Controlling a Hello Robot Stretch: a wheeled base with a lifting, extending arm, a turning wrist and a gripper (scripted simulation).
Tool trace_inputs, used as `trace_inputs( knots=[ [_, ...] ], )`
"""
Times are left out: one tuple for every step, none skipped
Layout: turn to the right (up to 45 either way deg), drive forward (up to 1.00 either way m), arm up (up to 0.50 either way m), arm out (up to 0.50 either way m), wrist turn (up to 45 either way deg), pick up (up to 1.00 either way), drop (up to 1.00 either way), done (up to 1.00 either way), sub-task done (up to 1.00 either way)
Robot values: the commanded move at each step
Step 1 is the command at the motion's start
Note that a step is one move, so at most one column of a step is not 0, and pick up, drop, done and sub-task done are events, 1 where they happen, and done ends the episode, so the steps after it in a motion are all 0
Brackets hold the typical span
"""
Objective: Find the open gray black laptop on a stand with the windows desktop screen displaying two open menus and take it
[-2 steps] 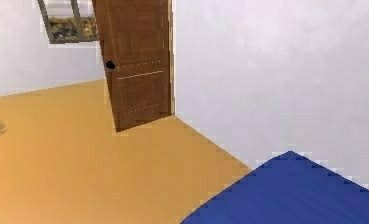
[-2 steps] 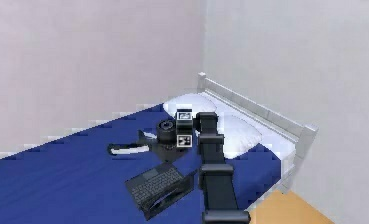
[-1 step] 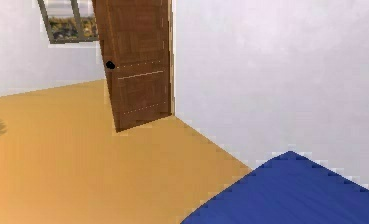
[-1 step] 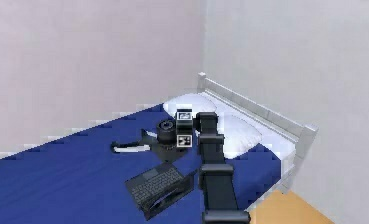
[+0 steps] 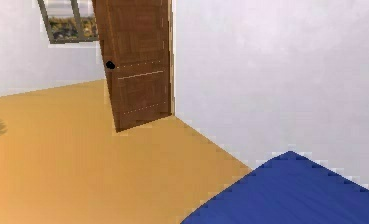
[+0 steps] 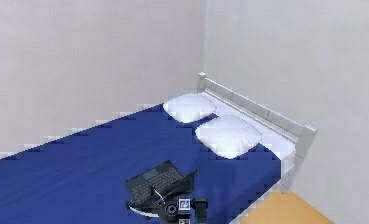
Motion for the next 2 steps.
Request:
trace_inputs(
  knots=[
    [0.0,0.00,0.00,0.00,0.0,1.00,0.00,0.00,0.00],
    [0.0,0.00,0.10,0.00,0.0,0.00,0.00,0.00,0.00]
  ],
)
